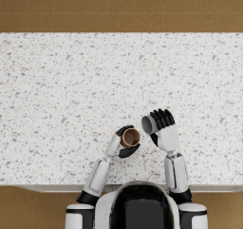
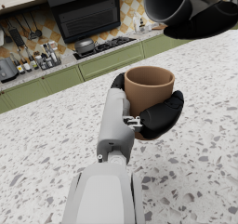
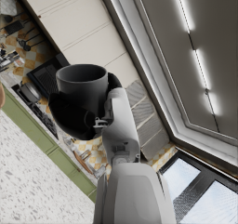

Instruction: Pick up two cups and pour the berry on the right into the cup on the left

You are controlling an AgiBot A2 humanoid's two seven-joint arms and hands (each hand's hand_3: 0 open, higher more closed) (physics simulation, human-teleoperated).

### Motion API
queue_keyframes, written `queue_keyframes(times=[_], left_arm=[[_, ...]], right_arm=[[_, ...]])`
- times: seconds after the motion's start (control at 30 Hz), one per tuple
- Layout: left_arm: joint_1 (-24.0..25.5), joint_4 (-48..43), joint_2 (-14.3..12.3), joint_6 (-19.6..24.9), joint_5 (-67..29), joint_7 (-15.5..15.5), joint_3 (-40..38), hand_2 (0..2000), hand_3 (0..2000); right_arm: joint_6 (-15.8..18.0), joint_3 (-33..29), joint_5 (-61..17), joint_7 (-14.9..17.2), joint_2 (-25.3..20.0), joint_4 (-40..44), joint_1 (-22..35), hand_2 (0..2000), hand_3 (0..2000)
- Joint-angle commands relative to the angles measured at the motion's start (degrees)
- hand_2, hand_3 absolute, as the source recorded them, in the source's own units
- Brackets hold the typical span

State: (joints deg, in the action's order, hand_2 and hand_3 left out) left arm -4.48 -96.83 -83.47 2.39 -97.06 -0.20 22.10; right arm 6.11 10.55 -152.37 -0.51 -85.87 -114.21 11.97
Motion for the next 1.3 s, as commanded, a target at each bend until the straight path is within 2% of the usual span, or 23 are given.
queue_keyframes(times=[0.03, 0.13, 0.27, 0.37, 0.63, 0.73, 0.77, 0.8, 0.97, 1.3], left_arm=[[-0.79, 0.26, -0.56, 0.02, 0.0, 0.0, -0.41, 2000, 1280], [-0.81, 0.32, -0.75, 0.08, 0.0, 0.0, -0.34, 2000, 1280], [-1.48, 0.99, -1.4, 0.12, 0.0, 0.0, -0.42, 2000, 1280], [-1.43, 0.99, -1.52, 0.18, 0.0, 0.0, -0.53, 2000, 1280], [-1.99, 1.59, -2.2, 0.14, 0.0, 0.0, -0.89, 2000, 1280], [-1.41, 1.96, -2.0, 0.1, 0.0, 0.01, -0.7, 2000, 1280], [-2.69, 2.28, -2.79, 0.1, 0.01, 0.01, -0.93, 2000, 1280], [-1.69, 2.23, -2.25, 0.07, 0.01, 0.0, -0.73, 2000, 1280], [-3.13, 3.31, -3.27, 0.15, 0.01, 0.0, -0.64, 2000, 1280], [-2.89, 4.8, -3.46, 0.12, 0.01, 0.02, -0.43, 2000, 1280]], right_arm=[[0.04, 0.3, -0.95, 0.0, -0.1, -1.34, 0.13, 2000, 1280], [0.1, 0.24, -2.46, -0.02, 0.07, -0.72, -0.34, 2000, 1280], [0.1, 0.51, -9.3, -0.04, -0.28, -2.92, 0.0, 2000, 1280], [0.17, 1.03, -11.41, -0.04, -0.33, -3.73, -0.15, 2000, 1280], [0.33, 1.66, -26.11, -0.1, 0.0, -3.67, -1.1, 2000, 1280], [0.31, 1.86, -29.06, -0.11, 0.05, -3.91, -1.29, 2000, 1280], [0.29, 1.74, -29.54, -0.12, -0.59, -4.73, -0.46, 2000, 1280], [0.31, 1.56, -29.89, -0.12, -0.46, -5.02, -0.7, 2000, 1280], [0.38, 1.94, -38.53, -0.11, -0.77, -5.25, -0.66, 2000, 1280], [0.34, 2.34, -41.72, -0.12, -0.78, -4.9, -1.29, 2000, 1280]])
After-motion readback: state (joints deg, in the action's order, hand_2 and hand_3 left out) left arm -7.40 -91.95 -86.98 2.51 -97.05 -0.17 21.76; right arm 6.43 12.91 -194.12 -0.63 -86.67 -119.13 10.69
